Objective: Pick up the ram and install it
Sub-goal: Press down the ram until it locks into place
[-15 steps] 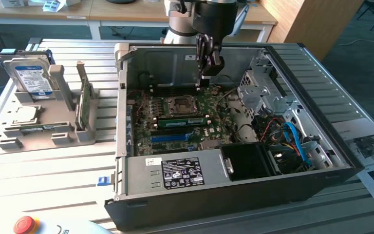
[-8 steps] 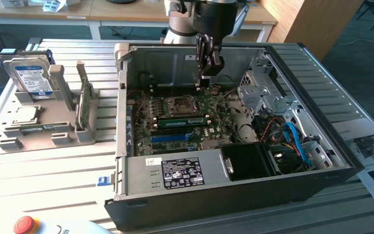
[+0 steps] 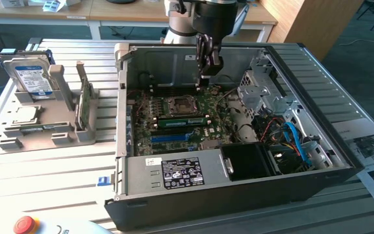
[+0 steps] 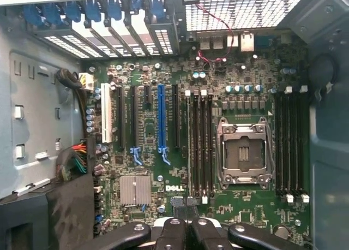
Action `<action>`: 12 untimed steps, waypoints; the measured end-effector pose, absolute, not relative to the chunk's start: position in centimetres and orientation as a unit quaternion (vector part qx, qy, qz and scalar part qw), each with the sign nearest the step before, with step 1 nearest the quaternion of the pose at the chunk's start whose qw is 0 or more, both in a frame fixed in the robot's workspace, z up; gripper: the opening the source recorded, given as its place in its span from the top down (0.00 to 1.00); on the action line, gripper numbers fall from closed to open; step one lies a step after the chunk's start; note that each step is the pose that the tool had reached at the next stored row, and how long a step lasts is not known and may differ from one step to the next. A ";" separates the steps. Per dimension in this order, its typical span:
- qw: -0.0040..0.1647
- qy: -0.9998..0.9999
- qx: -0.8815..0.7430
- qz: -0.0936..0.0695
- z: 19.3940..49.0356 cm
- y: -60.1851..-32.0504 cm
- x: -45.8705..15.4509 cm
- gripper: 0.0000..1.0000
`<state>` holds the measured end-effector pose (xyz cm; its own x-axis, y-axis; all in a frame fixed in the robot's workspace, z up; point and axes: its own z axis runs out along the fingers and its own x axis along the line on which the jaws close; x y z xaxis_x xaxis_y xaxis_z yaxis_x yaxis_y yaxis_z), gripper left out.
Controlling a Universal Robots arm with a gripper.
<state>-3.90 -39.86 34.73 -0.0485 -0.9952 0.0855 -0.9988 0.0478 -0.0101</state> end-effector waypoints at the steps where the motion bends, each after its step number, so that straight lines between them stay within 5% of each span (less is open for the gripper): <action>1: 0.026 -0.724 0.688 0.032 34.7 -39.9 -3.9 0.90; 12: 0.016 -0.731 0.682 0.024 34.7 -39.9 -3.9 0.90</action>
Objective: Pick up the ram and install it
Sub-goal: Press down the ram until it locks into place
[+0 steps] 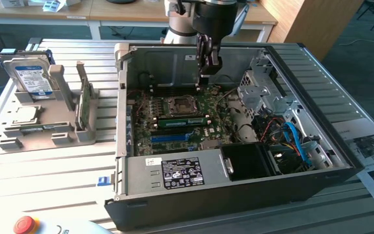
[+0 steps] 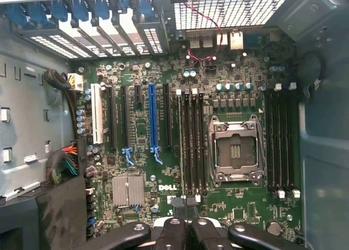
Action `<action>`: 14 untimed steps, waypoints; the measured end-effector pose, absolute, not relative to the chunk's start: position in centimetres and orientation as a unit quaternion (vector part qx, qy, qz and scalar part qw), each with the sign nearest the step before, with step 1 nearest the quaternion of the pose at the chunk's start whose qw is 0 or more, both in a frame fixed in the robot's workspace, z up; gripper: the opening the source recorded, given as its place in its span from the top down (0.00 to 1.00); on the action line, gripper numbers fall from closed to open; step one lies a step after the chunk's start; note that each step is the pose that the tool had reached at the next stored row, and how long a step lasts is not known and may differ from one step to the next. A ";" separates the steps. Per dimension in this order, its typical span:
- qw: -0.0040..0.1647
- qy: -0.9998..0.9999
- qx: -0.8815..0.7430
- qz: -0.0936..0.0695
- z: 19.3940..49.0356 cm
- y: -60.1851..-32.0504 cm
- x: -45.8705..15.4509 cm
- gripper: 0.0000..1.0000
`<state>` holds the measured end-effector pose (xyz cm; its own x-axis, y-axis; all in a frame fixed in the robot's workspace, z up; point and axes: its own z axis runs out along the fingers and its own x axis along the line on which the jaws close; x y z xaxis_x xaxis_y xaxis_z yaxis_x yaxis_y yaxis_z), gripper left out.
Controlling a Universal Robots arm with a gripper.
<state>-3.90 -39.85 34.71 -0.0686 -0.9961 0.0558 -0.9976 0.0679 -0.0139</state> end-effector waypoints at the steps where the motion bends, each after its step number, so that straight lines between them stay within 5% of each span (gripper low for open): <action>1: 0.016 -0.731 0.682 0.024 34.7 -39.9 -3.9 0.90; 14: 0.007 -0.731 0.682 0.008 34.7 -40.4 -3.7 0.90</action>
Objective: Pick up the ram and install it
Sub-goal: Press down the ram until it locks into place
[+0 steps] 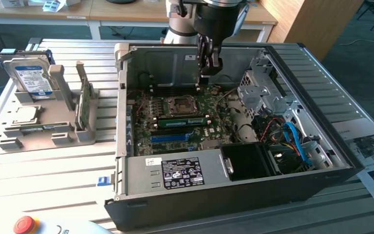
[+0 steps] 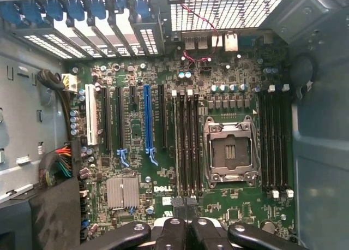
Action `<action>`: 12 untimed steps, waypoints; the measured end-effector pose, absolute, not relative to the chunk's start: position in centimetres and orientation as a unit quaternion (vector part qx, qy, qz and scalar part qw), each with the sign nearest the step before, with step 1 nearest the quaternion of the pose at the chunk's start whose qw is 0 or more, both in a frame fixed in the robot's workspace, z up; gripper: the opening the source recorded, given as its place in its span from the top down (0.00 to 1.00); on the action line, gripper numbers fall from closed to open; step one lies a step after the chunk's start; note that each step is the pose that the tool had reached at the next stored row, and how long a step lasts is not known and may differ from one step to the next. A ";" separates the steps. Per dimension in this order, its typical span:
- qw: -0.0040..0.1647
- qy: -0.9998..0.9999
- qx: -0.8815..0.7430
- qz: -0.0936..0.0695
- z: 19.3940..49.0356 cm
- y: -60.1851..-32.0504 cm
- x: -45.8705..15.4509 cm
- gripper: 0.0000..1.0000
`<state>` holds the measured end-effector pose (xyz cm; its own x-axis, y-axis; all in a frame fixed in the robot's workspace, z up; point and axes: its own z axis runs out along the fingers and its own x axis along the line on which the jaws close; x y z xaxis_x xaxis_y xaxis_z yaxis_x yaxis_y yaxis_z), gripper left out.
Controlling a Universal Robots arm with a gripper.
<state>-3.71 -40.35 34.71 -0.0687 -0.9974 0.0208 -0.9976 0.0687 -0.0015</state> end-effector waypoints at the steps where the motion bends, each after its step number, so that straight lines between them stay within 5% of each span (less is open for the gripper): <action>1: 0.008 -0.731 0.682 0.006 34.7 -40.4 -3.7 0.90; 12: 0.013 -0.731 0.682 -0.005 34.7 -40.5 -3.5 0.90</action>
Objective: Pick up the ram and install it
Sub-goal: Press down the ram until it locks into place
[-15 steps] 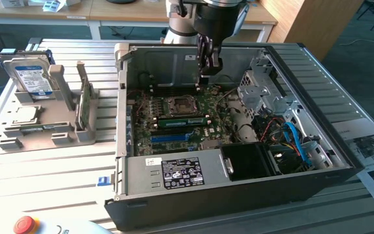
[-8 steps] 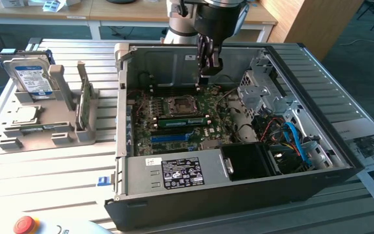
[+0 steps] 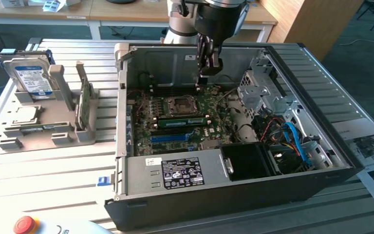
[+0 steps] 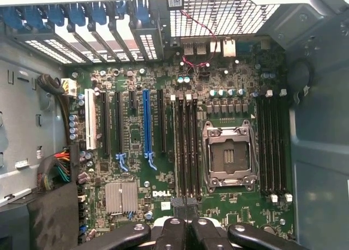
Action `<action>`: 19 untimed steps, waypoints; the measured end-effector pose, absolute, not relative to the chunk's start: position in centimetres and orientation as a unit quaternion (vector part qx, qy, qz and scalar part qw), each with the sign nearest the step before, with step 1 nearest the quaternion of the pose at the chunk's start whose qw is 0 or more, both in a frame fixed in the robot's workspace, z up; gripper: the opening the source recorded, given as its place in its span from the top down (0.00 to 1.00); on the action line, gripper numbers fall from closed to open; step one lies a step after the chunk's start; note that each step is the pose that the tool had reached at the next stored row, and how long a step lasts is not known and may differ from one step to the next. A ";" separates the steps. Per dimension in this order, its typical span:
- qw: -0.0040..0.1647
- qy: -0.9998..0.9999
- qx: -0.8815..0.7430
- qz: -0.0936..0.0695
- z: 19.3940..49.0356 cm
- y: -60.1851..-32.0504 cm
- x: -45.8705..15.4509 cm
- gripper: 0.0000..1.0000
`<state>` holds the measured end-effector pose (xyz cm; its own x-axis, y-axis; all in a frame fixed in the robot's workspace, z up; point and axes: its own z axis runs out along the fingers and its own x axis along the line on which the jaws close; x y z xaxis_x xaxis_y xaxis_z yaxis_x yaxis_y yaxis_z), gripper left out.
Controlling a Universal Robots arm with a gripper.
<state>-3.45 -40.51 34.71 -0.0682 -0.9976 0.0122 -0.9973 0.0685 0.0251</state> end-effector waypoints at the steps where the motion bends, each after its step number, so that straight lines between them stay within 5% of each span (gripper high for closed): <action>1: 0.013 -0.731 0.682 -0.005 34.7 -40.5 -3.4 0.90; 19: 0.013 -0.731 0.682 -0.005 34.4 -40.6 -1.4 0.90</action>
<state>-1.42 -40.55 34.39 -0.0682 -0.9976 0.0122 -0.9973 0.0685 0.0251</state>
